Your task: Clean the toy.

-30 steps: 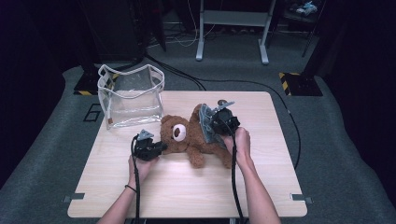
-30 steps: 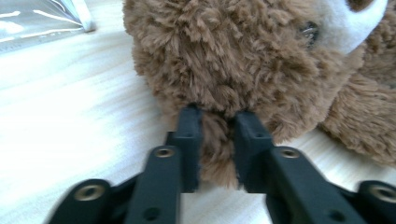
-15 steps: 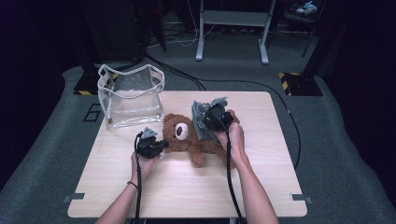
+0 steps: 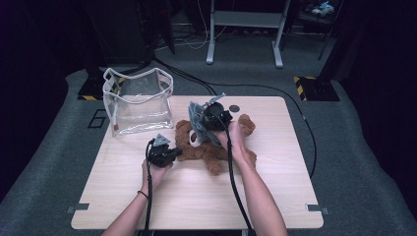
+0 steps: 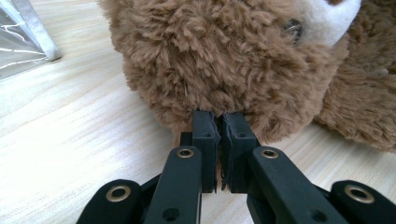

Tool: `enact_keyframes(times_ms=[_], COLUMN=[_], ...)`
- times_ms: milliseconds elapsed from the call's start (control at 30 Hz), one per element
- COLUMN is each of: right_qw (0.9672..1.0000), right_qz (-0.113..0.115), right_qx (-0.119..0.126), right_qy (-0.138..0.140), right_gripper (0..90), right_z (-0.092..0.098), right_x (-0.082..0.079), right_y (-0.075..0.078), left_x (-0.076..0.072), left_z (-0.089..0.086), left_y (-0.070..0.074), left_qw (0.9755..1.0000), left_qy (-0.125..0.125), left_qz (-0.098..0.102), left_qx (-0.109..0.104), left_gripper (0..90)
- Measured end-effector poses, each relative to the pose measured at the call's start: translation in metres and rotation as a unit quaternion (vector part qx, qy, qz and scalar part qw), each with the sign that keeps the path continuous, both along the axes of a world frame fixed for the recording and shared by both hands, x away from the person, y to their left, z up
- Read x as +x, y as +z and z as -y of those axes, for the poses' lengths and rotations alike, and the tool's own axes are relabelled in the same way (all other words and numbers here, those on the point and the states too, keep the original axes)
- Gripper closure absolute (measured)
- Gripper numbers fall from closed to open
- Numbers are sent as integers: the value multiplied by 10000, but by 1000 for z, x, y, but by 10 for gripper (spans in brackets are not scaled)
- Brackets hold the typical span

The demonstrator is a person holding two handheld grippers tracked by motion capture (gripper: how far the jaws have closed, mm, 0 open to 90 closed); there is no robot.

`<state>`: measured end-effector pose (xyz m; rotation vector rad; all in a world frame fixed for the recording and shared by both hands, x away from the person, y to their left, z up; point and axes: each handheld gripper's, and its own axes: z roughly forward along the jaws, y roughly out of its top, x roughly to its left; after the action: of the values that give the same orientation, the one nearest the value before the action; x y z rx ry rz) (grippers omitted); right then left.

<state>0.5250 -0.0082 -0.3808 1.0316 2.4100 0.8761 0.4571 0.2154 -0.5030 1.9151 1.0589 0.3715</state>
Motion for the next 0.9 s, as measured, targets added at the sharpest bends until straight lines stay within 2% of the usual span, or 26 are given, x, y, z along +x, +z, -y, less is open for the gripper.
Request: enact_keyframes(times_ms=[33,67,100,167,200,300,333,467,500,767,900], right_qw=[10000,10000,9999,9998,9998,9996,9994,9988,9985,9972,9971], right_qz=[38,-39,80,71,-34,-104,-257,-398,-383,-340,-305], right_qx=[38,19,64,-47,-105,-191,-200,-286,-384,-661,-669], right_qy=[19,51,132,175,176,181,129,60,77,-106,-205], right_gripper=[751,750,751,750,750,751,752,752,753,753,753], right_z=[-5,-11,-16,-27,-31,-37,-38,-34,-27,-3,10], right_x=[2,3,5,11,13,19,22,24,25,19,17], right_y=[-1,0,-2,-6,-7,-12,-15,-18,-19,-22,-20], left_x=[0,0,0,0,1,0,0,0,0,0,-1], left_z=[0,1,1,1,1,1,1,1,0,-1,0], left_y=[0,0,-1,-1,-1,-2,-3,-3,-3,-4,-6], left_qw=[10000,10000,10000,10000,10000,10000,10000,9999,9999,9999,9999], left_qy=[-1,-11,-15,-25,-22,8,7,-8,-11,-5,13], left_qz=[-1,6,22,10,-2,-24,-65,-89,-103,-143,-136], left_qx=[2,8,28,49,63,30,30,64,55,13,-13], left_gripper=[855,856,856,857,858,859,859,859,859,860,860])
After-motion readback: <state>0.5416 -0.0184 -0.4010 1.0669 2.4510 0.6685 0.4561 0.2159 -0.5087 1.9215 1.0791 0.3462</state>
